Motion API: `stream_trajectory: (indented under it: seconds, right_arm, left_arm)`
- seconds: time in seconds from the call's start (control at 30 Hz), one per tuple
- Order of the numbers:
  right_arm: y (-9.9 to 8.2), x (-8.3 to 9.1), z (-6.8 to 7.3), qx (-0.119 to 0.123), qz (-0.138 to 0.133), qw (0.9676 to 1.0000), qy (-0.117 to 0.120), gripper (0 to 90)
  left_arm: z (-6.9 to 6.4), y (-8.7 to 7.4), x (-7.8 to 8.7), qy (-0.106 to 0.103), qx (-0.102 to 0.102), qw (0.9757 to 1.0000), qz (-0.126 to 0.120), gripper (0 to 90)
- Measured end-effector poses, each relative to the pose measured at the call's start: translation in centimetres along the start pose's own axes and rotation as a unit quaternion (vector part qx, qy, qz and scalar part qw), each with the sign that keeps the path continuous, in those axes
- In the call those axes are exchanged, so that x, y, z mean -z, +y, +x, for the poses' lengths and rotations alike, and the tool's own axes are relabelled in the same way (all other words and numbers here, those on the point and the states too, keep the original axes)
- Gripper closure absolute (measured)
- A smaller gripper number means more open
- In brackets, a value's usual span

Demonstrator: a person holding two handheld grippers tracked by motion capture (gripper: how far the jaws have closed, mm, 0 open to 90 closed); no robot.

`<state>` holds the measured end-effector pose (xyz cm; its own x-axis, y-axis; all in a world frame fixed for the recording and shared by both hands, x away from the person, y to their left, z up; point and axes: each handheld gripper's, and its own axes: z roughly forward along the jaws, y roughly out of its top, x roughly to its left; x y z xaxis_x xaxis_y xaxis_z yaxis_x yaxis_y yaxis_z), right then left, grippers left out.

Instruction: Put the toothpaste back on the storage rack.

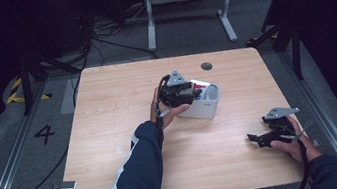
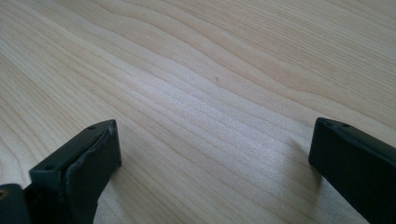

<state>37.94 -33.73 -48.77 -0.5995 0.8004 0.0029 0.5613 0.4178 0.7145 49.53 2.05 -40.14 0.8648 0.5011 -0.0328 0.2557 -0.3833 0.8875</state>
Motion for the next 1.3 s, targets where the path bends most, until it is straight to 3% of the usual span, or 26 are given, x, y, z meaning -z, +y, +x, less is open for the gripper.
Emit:
stream_trajectory:
  seconds: [0.43,0.9,1.3]
  right_arm:
    - [0.0,0.0,0.0,0.0,0.0,1.0,0.001,2.5]
    - [0.0,0.0,0.0,-0.001,0.0,1.0,0.002,2.2]
    - [0.0,0.0,0.1,-0.001,0.0,1.0,0.001,2.2]
  left_arm:
    - [0.0,0.0,0.1,0.008,0.004,0.9999,0.005,45.6]
    - [-0.1,0.6,2.6,0.028,-0.007,0.9996,-0.005,36.8]
    - [-0.2,0.1,3.8,0.04,-0.023,0.9986,0.025,31.3]
